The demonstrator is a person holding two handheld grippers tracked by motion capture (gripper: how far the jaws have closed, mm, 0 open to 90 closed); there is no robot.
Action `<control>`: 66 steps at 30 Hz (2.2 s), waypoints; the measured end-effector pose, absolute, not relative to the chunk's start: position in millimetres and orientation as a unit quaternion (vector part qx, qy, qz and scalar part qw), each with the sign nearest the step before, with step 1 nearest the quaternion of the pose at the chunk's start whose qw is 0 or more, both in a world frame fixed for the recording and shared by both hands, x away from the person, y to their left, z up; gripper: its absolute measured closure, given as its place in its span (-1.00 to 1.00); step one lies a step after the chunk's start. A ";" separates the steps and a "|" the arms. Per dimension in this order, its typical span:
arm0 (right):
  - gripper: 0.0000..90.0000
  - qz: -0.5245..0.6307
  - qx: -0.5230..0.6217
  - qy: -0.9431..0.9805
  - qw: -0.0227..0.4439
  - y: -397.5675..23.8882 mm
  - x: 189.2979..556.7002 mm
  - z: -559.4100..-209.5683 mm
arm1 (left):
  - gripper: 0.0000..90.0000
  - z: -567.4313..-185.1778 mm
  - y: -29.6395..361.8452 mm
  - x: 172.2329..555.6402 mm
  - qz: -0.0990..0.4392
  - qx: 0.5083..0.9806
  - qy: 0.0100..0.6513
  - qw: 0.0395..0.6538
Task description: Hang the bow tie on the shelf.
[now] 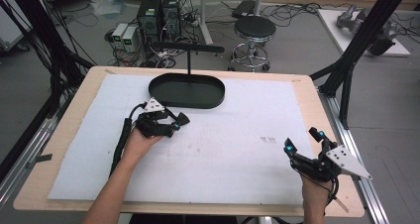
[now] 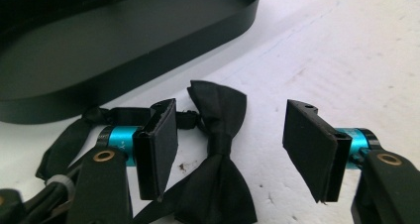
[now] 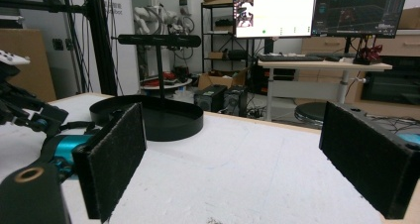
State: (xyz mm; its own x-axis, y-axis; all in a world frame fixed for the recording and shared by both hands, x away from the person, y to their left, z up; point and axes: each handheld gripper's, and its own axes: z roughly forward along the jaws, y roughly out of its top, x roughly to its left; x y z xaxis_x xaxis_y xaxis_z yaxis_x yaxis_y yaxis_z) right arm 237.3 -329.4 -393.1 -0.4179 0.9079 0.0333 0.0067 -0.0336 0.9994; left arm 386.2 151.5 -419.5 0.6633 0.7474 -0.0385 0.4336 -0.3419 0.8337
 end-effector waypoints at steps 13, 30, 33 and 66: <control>-0.78 0.608 0.394 0.581 0.370 -331.7 236.8 -393.5 | 0.12 -438.0 145.3 397.7 0.166 0.811 0.381 0.412; -0.78 0.607 0.395 0.581 0.371 -332.3 237.0 -394.1 | 0.69 -440.7 138.6 393.5 0.188 0.834 0.348 0.385; -0.78 0.608 0.396 0.580 0.371 -333.2 236.5 -394.1 | 0.70 -436.0 139.2 391.3 0.197 0.829 0.340 0.398; -0.78 0.604 0.396 0.586 0.367 -331.2 238.5 -396.7 | 0.71 -308.4 194.1 370.3 0.278 0.666 0.199 0.663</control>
State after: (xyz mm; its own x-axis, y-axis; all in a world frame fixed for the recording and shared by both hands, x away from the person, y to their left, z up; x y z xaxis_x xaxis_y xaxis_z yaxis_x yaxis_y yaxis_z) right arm 238.5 -331.2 -396.7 -0.4164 0.9079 0.0487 0.0213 -0.0438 0.9988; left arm 370.3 194.1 -308.4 0.7667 0.6331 0.1060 -0.1034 -0.0412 0.9938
